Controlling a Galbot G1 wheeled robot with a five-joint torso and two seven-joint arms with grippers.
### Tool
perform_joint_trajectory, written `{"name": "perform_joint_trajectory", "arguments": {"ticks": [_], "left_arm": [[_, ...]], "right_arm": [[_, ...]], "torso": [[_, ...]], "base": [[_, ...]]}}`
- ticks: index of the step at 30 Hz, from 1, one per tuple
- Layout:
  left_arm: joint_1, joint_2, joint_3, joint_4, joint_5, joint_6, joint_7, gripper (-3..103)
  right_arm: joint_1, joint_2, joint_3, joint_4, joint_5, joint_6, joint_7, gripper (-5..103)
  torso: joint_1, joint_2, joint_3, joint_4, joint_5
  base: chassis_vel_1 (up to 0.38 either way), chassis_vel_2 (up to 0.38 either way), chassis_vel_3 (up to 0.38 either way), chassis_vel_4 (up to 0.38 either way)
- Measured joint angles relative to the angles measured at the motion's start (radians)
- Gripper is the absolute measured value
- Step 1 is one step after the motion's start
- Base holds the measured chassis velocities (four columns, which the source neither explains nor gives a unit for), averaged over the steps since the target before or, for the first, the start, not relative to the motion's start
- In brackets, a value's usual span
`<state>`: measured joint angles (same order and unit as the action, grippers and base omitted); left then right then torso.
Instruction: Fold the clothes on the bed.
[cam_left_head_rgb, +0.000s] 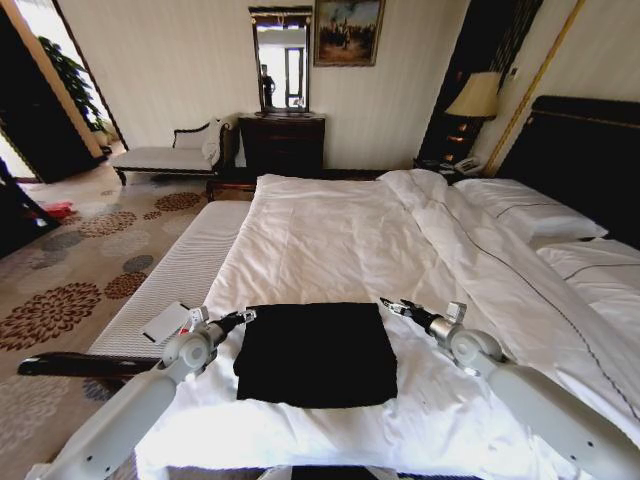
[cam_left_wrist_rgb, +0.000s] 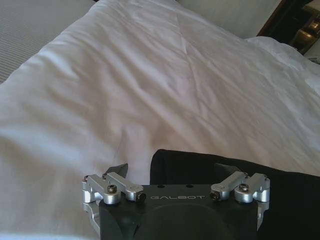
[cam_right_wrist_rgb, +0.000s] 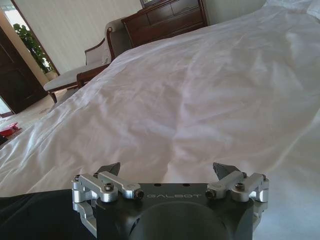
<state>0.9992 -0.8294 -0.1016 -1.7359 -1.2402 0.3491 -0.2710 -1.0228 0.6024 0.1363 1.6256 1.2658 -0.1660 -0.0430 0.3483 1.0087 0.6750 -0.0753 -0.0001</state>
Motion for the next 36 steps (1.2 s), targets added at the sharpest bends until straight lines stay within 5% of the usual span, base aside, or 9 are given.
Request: {"name": "perform_joint_trajectory", "arguments": {"ticks": [5,25,27,32,36], "left_arm": [[0.001,-0.004,0.009,0.008,0.020,-0.008,0.026,98],[-0.013,-0.038,0.067,0.028,0.036,-0.061,0.063,30],[-0.014,-0.035,0.067,0.023,0.034,-0.061,0.063,14],[-0.011,-0.029,0.057,0.019,0.029,-0.061,0.063,2],[-0.004,-0.029,0.047,0.018,0.027,-0.061,0.063,2]], "right_arm": [[-0.005,-0.002,0.000,0.004,-0.006,0.000,0.008,100],[0.044,-0.010,-0.041,-0.115,0.103,-0.040,-0.057,100],[0.065,0.005,-0.056,-0.136,0.107,-0.050,-0.068,100],[0.079,0.029,-0.069,-0.153,0.104,-0.055,-0.071,100],[0.077,0.032,-0.069,-0.147,0.099,-0.056,-0.074,100]], "torso": [[0.000,0.000,0.000,0.0002,0.0004],[0.000,0.000,0.000,0.0001,0.0001],[0.000,0.000,0.000,0.0002,0.0001],[0.000,0.000,0.000,0.0002,0.0003],[0.000,0.000,0.000,0.0000,0.0000]], "base": [[0.000,0.000,0.000,0.000],[0.000,0.000,0.000,0.000],[0.000,0.000,0.000,0.000],[0.000,0.000,0.000,0.000],[0.000,0.000,0.000,0.000]]}}
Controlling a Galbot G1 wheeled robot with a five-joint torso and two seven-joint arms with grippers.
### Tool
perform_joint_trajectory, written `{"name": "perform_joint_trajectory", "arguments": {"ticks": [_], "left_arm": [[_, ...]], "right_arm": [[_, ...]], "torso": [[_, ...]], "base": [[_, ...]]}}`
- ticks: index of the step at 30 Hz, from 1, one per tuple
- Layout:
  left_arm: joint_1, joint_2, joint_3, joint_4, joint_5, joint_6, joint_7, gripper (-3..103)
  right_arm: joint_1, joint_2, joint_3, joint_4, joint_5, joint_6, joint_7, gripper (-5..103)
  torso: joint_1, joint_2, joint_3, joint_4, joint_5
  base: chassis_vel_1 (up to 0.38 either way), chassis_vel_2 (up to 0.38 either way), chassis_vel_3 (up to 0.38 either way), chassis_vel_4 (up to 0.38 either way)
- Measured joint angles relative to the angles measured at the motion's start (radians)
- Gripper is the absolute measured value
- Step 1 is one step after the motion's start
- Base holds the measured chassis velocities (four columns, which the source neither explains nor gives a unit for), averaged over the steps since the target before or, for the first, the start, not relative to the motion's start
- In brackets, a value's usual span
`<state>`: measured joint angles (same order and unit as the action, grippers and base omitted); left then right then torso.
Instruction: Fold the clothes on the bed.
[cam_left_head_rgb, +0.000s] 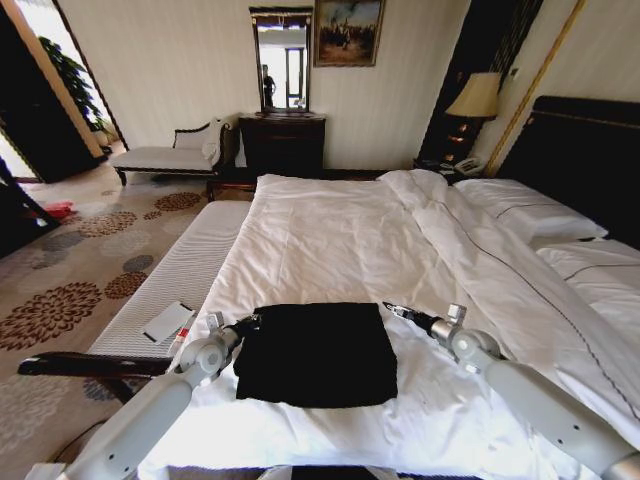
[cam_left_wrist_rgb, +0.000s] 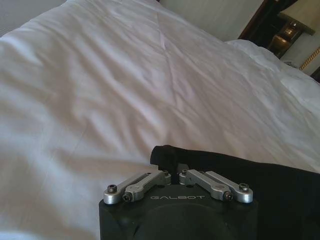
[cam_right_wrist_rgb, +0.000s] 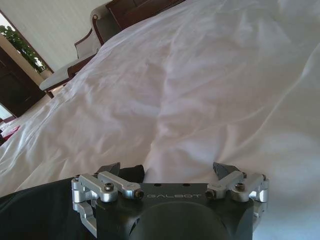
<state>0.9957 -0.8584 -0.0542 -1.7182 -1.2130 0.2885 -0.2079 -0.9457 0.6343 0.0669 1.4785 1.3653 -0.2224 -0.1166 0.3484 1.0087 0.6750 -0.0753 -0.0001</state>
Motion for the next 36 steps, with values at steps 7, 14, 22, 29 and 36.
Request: {"name": "perform_joint_trajectory", "arguments": {"ticks": [7,14,22,29,36], "left_arm": [[0.013,-0.009,-0.014,0.001,0.000,-0.001,0.005,2],[0.020,-0.007,-0.022,-0.001,0.000,-0.002,0.009,2],[0.002,0.010,-0.024,-0.003,-0.013,-0.002,0.012,2],[0.013,0.010,-0.026,-0.014,-0.011,-0.002,0.010,2],[0.015,0.002,-0.032,-0.013,-0.005,-0.003,0.010,2]], "right_arm": [[0.001,0.021,0.001,0.016,-0.005,0.000,-0.006,96],[0.019,0.042,-0.033,0.022,-0.009,-0.008,-0.007,96],[0.047,0.061,-0.081,0.014,-0.019,-0.012,-0.003,90],[0.064,0.073,-0.094,0.000,-0.015,-0.003,0.001,68],[0.064,0.080,-0.103,-0.006,-0.026,0.000,-0.001,40]], "torso": [[0.000,0.000,0.000,0.0000,0.0000],[0.000,0.000,0.000,0.0001,0.0000],[0.000,0.000,0.000,0.0000,0.0000],[0.000,0.000,0.000,0.0002,0.0000],[0.000,0.000,0.000,0.0001,0.0001]], "base": [[0.000,0.000,0.000,0.000],[0.000,0.000,0.000,0.000],[0.000,0.000,0.000,0.000],[0.000,0.000,0.000,0.000],[0.000,0.000,0.000,0.000]]}}
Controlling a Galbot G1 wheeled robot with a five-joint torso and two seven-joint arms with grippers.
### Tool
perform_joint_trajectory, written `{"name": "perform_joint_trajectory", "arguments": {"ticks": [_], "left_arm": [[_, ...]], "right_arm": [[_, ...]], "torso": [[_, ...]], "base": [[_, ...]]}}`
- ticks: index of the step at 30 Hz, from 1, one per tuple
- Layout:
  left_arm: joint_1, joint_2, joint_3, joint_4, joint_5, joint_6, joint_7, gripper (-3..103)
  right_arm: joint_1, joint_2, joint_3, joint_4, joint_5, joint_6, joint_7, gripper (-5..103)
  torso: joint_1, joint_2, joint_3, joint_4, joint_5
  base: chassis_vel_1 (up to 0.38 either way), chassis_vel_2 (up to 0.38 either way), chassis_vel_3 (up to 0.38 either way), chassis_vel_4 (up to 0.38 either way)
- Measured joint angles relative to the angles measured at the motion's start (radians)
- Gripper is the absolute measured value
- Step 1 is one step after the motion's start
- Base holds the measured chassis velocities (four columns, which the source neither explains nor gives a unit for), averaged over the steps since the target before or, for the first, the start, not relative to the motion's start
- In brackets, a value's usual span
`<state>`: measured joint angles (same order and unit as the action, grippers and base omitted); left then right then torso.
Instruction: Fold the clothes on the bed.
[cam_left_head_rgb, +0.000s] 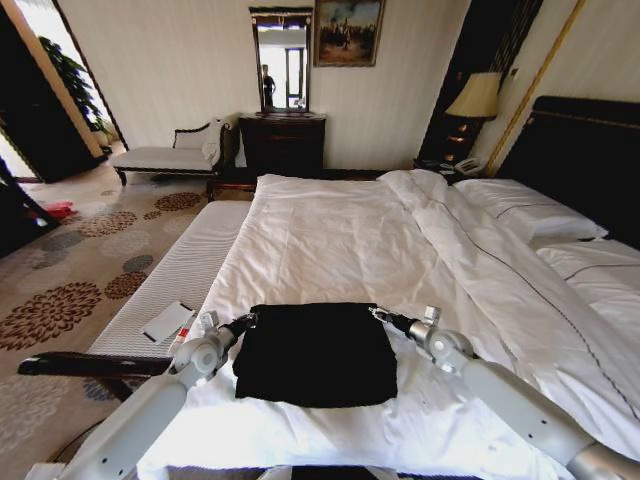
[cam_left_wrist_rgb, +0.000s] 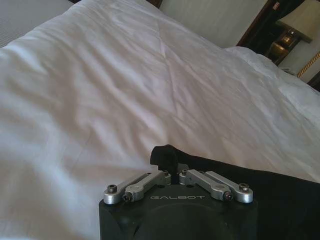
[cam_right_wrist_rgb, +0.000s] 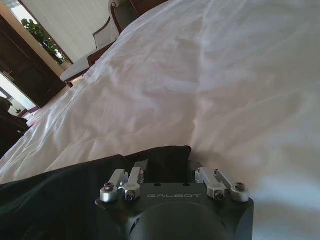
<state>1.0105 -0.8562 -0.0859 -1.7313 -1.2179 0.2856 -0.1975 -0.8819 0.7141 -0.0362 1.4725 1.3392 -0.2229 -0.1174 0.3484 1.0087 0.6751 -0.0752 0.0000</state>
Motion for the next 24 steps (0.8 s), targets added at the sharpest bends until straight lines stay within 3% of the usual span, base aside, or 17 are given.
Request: {"name": "perform_joint_trajectory", "arguments": {"ticks": [6,10,24], "left_arm": [[0.007,0.004,-0.012,-0.001,-0.003,-0.001,0.001,2],[0.015,0.005,-0.016,-0.009,0.000,-0.004,0.001,2],[0.020,0.013,-0.030,-0.027,0.002,-0.009,0.000,2]], "right_arm": [[0.001,-0.007,-0.002,0.006,-0.003,0.001,-0.001,23],[0.002,-0.013,0.001,0.011,-0.004,0.004,0.000,3],[-0.023,-0.009,0.021,0.041,-0.032,0.027,-0.005,1]], "torso": [[0.000,0.000,0.000,-0.0001,0.0000],[0.000,0.000,0.000,0.0000,0.0000],[0.000,0.000,0.000,-0.0001,0.0000]], "base": [[0.000,0.000,0.000,0.000],[0.000,0.000,0.000,0.000],[0.000,0.000,0.000,0.000]]}}
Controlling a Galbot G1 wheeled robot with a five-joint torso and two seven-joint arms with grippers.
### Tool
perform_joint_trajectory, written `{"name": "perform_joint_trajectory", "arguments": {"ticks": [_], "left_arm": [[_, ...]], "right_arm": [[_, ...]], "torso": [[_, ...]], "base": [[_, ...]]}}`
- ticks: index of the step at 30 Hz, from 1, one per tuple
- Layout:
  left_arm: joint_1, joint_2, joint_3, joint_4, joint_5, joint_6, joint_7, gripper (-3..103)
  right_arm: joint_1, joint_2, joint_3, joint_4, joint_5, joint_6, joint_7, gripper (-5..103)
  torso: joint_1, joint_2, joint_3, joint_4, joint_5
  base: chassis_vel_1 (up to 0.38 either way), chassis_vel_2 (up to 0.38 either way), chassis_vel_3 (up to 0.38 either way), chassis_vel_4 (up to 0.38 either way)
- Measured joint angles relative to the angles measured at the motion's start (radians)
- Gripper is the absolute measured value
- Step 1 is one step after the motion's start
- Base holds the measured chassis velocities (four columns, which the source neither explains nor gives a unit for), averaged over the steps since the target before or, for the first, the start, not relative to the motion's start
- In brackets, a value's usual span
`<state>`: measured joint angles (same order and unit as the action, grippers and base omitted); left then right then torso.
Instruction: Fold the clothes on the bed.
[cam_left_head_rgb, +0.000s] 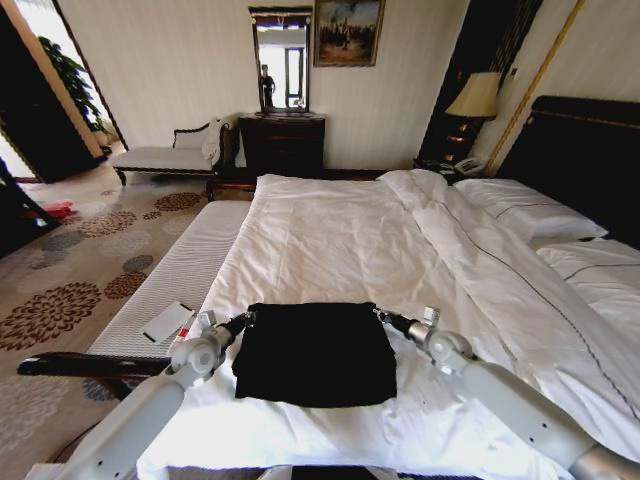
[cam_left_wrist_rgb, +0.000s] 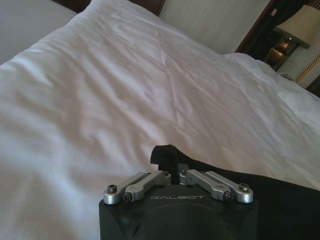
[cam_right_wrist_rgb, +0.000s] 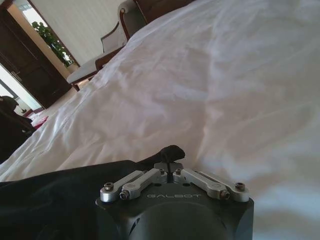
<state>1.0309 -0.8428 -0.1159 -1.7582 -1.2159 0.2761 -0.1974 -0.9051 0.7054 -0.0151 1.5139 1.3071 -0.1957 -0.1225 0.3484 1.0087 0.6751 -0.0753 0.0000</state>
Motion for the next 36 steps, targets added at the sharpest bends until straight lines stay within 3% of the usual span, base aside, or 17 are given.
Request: {"name": "perform_joint_trajectory", "arguments": {"ticks": [12,21,28,36], "left_arm": [[-0.014,0.033,-0.091,-0.129,-0.018,-0.016,-0.018,2],[-0.013,0.099,-0.139,-0.245,-0.019,-0.032,-0.027,2],[0.030,0.134,-0.207,-0.346,-0.009,-0.060,-0.040,2],[0.121,0.142,-0.315,-0.431,-0.022,-0.071,-0.045,2]], "right_arm": [[-0.058,-0.062,0.115,0.232,-0.026,0.105,0.036,1],[-0.105,-0.105,0.236,0.369,-0.031,0.123,0.082,1],[-0.281,-0.136,0.460,0.515,-0.022,0.123,0.100,1],[-0.426,-0.125,0.591,0.624,-0.041,0.120,0.120,1]], "torso": [[0.000,0.000,0.000,0.0000,0.0001],[0.000,0.000,0.000,0.0001,0.0001],[0.000,0.000,0.000,-0.0003,-0.0002],[0.000,0.000,0.000,0.0002,0.0001]], "base": [[0.000,0.000,0.000,0.000],[0.000,0.000,0.000,0.000],[0.000,0.000,0.000,0.000],[0.000,0.000,0.000,0.000]]}}
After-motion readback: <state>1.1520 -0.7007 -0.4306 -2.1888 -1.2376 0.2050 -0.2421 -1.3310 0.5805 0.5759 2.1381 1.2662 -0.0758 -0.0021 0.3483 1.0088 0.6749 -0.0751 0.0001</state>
